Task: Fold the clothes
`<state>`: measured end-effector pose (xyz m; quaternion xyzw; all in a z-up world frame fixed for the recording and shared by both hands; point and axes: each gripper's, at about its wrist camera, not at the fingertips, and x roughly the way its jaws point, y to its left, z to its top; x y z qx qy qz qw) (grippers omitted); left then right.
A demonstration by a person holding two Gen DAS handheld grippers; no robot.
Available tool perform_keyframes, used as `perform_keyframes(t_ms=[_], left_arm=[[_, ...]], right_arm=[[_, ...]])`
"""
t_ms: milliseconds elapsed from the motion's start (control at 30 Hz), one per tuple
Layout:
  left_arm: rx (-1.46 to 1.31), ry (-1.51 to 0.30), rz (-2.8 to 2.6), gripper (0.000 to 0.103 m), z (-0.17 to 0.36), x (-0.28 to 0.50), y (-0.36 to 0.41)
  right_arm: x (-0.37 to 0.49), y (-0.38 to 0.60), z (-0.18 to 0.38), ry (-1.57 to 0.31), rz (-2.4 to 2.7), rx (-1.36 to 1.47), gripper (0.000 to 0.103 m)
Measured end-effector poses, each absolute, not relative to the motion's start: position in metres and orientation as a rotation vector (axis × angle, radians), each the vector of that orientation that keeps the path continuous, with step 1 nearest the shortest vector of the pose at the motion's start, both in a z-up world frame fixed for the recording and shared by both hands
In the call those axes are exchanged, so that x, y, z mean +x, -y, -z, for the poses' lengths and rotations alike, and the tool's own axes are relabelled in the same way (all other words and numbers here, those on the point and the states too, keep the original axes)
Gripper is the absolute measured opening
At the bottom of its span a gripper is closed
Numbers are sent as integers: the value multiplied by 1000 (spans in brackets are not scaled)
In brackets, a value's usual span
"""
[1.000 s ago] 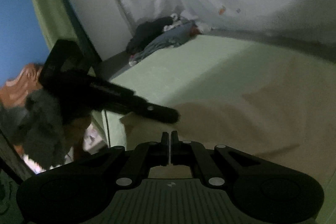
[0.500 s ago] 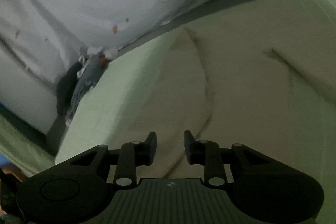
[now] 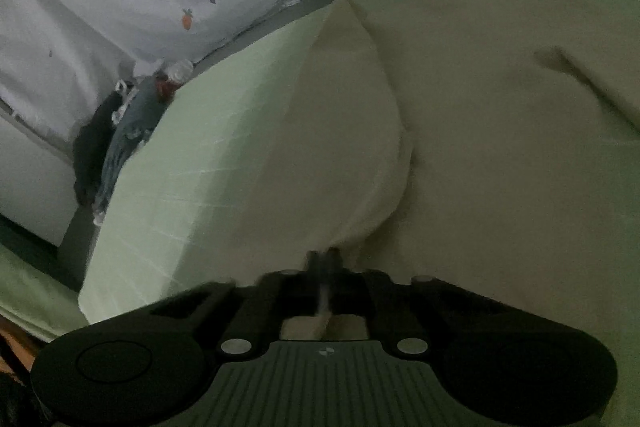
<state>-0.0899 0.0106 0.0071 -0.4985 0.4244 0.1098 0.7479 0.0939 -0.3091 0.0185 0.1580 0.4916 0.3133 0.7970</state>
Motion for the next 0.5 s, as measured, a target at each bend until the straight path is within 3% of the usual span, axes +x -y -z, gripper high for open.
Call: perform_keyframes(t_ms=[167,267,333,400,467,500], left_arm=[[-979,-933,-297,31,-16,-93,-1],[-938,-924,-333,38,-12,-100,2],[-954,-915,-326,58,-14,-102,3],[-943,-912,-329,70,-21,-104,4],[-905,-891,-338,73,-31,-108,6],[-882,-877,-341,75,-38,-111,7]], right_arm=[[94,324,-42,-994,-651,261,3],[95,315,-35,-1017,-655,151,3],[92,307,-34,-1015,-662,72,3],[90,300,-37,-1002,-667,14,4],[87,294,-44,-979,-672,-18,6],[84,294,-47,-966,-671,-33,12]])
